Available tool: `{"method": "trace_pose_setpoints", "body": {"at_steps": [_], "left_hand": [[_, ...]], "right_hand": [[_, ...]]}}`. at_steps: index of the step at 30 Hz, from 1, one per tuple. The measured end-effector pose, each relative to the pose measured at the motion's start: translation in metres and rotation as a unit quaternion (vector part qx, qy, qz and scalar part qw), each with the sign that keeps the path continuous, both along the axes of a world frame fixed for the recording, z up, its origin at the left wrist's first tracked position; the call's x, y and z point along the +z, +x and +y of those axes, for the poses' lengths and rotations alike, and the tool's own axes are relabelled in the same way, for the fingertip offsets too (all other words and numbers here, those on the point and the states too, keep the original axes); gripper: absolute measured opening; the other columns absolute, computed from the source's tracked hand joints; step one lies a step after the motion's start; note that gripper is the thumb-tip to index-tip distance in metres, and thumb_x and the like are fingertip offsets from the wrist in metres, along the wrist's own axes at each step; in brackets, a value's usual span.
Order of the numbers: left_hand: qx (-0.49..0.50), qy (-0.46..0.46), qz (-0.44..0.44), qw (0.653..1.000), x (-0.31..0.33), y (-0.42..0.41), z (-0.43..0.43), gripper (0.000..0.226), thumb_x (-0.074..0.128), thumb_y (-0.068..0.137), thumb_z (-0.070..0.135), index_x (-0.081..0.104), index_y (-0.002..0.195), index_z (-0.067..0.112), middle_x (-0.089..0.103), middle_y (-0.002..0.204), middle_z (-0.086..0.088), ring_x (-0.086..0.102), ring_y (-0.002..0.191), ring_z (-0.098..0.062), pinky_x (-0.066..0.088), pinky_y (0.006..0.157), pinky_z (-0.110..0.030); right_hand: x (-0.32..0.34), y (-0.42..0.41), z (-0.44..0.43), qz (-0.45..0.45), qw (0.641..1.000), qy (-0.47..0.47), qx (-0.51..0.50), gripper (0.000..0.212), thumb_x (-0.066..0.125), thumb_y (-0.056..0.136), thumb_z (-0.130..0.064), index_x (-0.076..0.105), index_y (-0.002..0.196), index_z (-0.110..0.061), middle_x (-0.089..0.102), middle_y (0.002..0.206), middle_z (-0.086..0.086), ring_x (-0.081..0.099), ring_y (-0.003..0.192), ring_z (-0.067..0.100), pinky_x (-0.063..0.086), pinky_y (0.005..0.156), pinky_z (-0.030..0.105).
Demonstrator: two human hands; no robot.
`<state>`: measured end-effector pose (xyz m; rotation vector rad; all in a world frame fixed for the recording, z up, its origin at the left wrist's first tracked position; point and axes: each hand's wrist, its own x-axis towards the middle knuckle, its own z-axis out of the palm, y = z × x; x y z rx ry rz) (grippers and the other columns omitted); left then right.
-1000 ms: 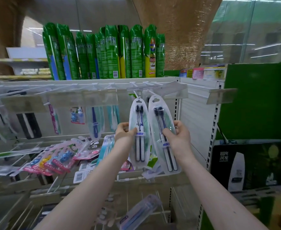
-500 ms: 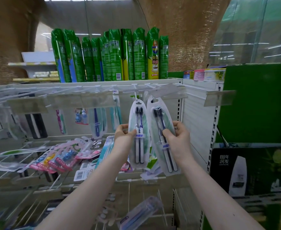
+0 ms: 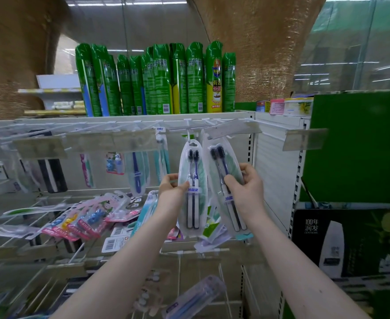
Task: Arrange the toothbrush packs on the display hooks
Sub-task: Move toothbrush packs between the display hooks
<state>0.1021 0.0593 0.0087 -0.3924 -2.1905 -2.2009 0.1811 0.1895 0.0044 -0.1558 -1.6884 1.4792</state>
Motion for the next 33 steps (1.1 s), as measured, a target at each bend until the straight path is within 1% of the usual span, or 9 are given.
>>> {"method": "trace_pose_setpoints", "body": {"at_steps": [2,5,8,10,16,21,25,29,33], "left_hand": [[0.0,-0.002,0.0,1.0,0.001,-0.001,0.001,0.032,0.058,0.092,0.011,0.049,0.122,0.01,0.055,0.087,0.003,0.053,0.074,-0.009,0.04,0.06,-0.022],[0.001,-0.003,-0.003,1.0,0.001,-0.001,0.001,0.034,0.059,0.091,0.011,0.048,0.124,0.009,0.056,0.098,-0.003,0.055,0.085,-0.018,0.041,0.075,-0.029],[0.003,-0.005,-0.004,1.0,0.001,-0.003,0.001,0.035,0.059,0.091,0.012,0.048,0.125,0.01,0.056,0.103,-0.004,0.054,0.091,-0.021,0.041,0.08,-0.031],[0.002,-0.005,-0.005,1.0,0.002,-0.004,0.002,0.034,0.059,0.091,0.012,0.048,0.124,0.01,0.055,0.102,-0.003,0.055,0.091,-0.021,0.042,0.08,-0.031],[0.002,-0.011,-0.007,1.0,0.002,-0.006,0.006,0.035,0.059,0.091,0.013,0.048,0.124,0.01,0.057,0.11,-0.008,0.056,0.092,-0.022,0.045,0.08,-0.033],[0.008,-0.018,0.004,1.0,0.003,-0.01,0.009,0.033,0.058,0.092,0.013,0.049,0.124,0.009,0.052,0.098,0.0,0.052,0.076,-0.012,0.042,0.07,-0.027],[0.012,-0.027,0.004,1.0,0.003,-0.012,0.01,0.033,0.058,0.091,0.013,0.05,0.123,0.009,0.053,0.099,-0.001,0.053,0.087,-0.019,0.04,0.076,-0.03],[0.014,-0.028,0.002,0.999,0.002,-0.015,0.011,0.033,0.058,0.091,0.014,0.05,0.123,0.009,0.052,0.103,-0.003,0.051,0.092,-0.02,0.04,0.08,-0.03],[0.011,-0.015,-0.004,1.0,0.0,-0.019,0.015,0.03,0.057,0.092,0.012,0.05,0.12,0.009,0.054,0.104,-0.005,0.053,0.092,-0.021,0.041,0.081,-0.032]], "right_hand": [[-0.002,-0.001,0.002,-0.012,1.0,0.009,0.004,0.009,0.064,0.08,-0.009,0.056,0.084,-0.011,0.064,0.084,0.019,0.06,0.07,0.035,0.053,0.066,0.052],[-0.005,-0.002,0.004,-0.025,1.0,-0.001,-0.002,0.008,0.062,0.081,-0.009,0.056,0.085,-0.007,0.063,0.081,0.018,0.055,0.065,0.025,0.052,0.062,0.044],[-0.007,-0.002,0.007,-0.021,0.999,-0.029,-0.017,0.009,0.058,0.083,-0.008,0.055,0.076,-0.012,0.056,0.065,0.005,0.048,0.059,0.018,0.041,0.055,0.033],[-0.007,-0.002,0.009,-0.01,0.999,-0.041,-0.022,0.012,0.056,0.085,-0.008,0.054,0.074,-0.013,0.054,0.063,0.002,0.046,0.058,0.017,0.039,0.054,0.03],[-0.006,-0.005,0.014,0.008,0.997,-0.077,-0.011,0.007,0.052,0.087,-0.009,0.056,0.082,-0.01,0.057,0.073,0.011,0.049,0.064,0.021,0.041,0.059,0.034],[-0.007,-0.01,0.013,-0.005,0.996,-0.091,-0.002,0.008,0.051,0.088,-0.008,0.057,0.084,-0.01,0.059,0.074,0.011,0.05,0.064,0.022,0.042,0.059,0.034],[-0.009,-0.017,0.014,-0.033,0.995,-0.09,-0.005,0.02,0.052,0.085,-0.014,0.054,0.093,0.004,0.056,0.076,0.014,0.05,0.066,0.024,0.043,0.061,0.039],[-0.009,-0.022,0.014,-0.051,0.996,-0.076,0.009,0.024,0.051,0.084,-0.02,0.052,0.093,0.003,0.054,0.074,0.012,0.047,0.064,0.023,0.041,0.06,0.039],[-0.005,-0.026,0.017,-0.063,0.995,-0.072,0.034,0.011,0.05,0.092,-0.016,0.054,0.091,-0.006,0.053,0.071,0.01,0.047,0.062,0.021,0.039,0.05,0.031]]}}
